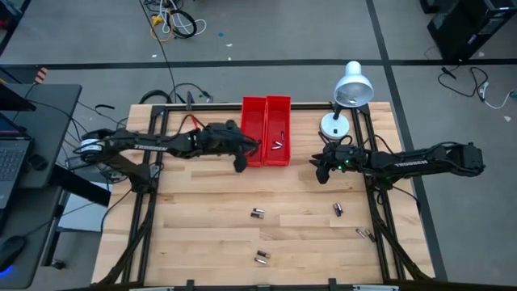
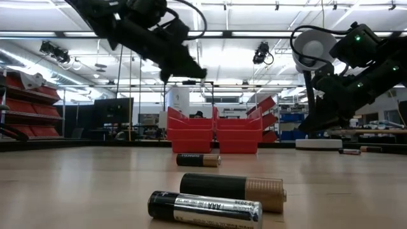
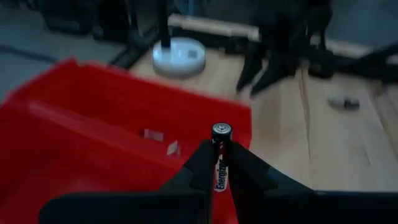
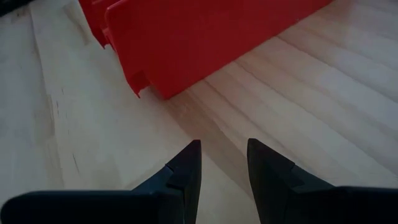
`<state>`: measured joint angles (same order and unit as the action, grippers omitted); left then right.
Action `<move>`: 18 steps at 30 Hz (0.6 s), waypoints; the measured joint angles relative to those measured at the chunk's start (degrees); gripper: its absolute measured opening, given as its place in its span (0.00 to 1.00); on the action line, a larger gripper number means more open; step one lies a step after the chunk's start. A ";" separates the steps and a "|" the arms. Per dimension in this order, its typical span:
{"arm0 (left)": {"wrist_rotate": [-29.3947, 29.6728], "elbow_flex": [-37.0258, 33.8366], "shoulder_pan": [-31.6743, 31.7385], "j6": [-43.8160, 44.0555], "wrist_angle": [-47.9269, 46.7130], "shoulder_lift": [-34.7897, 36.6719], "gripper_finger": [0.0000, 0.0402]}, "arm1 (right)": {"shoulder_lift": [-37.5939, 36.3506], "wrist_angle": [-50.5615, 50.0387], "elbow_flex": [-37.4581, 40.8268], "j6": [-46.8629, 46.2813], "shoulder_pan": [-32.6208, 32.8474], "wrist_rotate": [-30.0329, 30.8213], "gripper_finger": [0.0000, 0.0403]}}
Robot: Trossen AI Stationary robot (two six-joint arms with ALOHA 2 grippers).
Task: Sort batteries
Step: Put the silver battery into the right red bin
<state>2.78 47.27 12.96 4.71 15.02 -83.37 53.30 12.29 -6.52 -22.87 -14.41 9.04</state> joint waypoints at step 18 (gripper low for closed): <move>-1.59 10.81 5.41 9.05 14.76 -17.54 0.11 | 0.00 -0.01 -4.09 -0.21 0.04 -11.20 0.29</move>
<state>1.19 58.07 18.37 13.76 29.78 -100.91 53.30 12.28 -10.61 -23.07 -14.37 -2.16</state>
